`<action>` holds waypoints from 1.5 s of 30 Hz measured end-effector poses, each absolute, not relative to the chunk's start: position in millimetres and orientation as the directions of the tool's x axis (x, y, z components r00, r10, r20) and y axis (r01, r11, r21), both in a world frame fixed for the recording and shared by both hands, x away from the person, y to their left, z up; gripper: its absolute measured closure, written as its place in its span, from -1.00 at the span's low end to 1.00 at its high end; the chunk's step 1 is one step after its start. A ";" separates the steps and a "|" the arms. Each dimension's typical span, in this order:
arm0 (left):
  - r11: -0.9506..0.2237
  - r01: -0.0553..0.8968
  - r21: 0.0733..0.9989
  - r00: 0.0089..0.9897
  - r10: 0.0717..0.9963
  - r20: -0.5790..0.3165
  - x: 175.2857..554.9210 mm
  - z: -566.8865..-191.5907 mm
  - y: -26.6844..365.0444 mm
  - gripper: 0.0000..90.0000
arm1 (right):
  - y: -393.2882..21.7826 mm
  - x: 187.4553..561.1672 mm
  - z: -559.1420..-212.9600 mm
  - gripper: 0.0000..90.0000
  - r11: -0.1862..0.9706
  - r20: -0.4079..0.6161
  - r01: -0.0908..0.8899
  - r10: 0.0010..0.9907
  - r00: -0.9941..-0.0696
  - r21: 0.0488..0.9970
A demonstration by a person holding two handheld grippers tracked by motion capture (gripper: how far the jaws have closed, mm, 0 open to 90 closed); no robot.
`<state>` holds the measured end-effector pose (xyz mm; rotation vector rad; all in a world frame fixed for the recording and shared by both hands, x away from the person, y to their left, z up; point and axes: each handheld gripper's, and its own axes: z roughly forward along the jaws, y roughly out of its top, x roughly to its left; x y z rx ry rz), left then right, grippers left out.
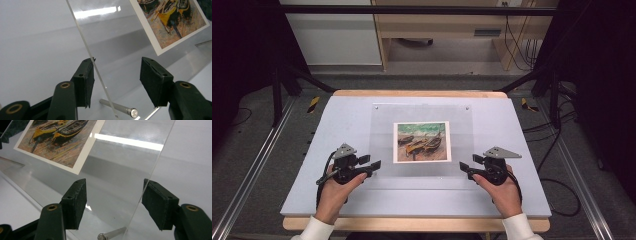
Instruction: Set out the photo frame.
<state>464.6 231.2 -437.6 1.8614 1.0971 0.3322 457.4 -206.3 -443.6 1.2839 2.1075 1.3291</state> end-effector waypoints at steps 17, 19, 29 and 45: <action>-0.191 0.531 0.826 0.569 0.802 -0.181 455.2 -437.2 231.8 0.09 | -207.4 447.6 -442.9 -0.06 0.165 0.148 0.495 0.834 -0.532 0.853; -0.194 0.530 0.826 0.570 0.802 -0.178 454.3 -437.2 232.1 0.10 | -207.8 446.7 -442.8 -0.05 0.168 0.146 0.495 0.833 -0.534 0.853; -0.201 0.517 0.832 0.568 0.807 -0.158 446.7 -437.5 232.3 0.16 | -208.5 439.4 -442.6 0.04 0.176 0.128 0.483 0.837 -0.532 0.858; -0.236 0.500 0.833 0.573 0.812 -0.114 434.6 -437.2 232.5 0.28 | -211.1 427.5 -443.1 0.22 0.186 0.112 0.471 0.837 -0.535 0.862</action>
